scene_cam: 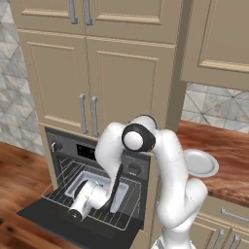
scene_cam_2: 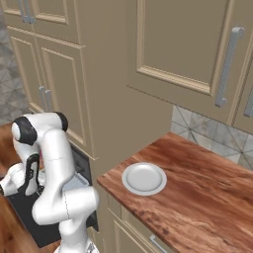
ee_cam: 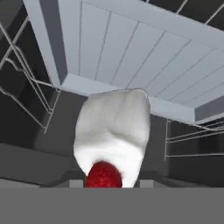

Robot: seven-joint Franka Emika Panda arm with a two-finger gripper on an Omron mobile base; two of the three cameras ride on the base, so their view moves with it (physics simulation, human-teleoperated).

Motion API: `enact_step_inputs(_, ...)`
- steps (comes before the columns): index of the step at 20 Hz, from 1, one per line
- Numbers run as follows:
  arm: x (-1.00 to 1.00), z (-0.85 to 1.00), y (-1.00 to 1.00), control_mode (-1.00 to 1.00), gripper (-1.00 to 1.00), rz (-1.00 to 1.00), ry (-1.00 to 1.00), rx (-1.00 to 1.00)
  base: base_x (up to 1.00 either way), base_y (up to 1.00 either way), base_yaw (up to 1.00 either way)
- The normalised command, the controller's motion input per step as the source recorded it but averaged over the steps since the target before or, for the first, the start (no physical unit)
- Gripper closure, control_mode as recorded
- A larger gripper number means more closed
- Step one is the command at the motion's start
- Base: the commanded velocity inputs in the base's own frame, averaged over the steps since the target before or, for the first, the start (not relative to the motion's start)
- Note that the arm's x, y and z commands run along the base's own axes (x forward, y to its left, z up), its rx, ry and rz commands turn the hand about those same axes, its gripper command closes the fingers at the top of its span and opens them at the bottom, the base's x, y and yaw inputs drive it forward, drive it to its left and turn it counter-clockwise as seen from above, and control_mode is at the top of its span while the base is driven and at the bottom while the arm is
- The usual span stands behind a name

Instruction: Take the baked cake out of the oven and place it on the plate for cooling. Then close the oven door.

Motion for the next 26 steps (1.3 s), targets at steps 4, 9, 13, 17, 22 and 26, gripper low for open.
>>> enact_step_inputs(4, 0.00, 1.00, -0.01, -1.00, 1.00, -0.32, -0.03, 0.15, 0.00, 0.00, 0.00)
enact_step_inputs(9, -0.10, 0.94, -0.09, -1.00, 1.00, -0.29, -0.10, 0.16, 0.00, 0.00, 0.00)
enact_step_inputs(13, -0.40, 0.72, -0.41, -1.00, 1.00, -0.23, -0.29, 0.21, 0.00, 0.00, 0.00)
enact_step_inputs(17, -0.72, 0.40, -0.76, -1.00, 1.00, -0.16, -0.49, 0.29, 0.00, 0.00, 0.00)
enact_step_inputs(22, -0.89, 0.13, -0.78, -1.00, 1.00, -0.10, -0.62, 0.32, 0.00, 0.00, 0.00)
enact_step_inputs(26, -0.74, 0.29, -0.73, -1.00, 1.00, -0.16, -0.56, 0.32, 0.00, 0.00, 0.00)
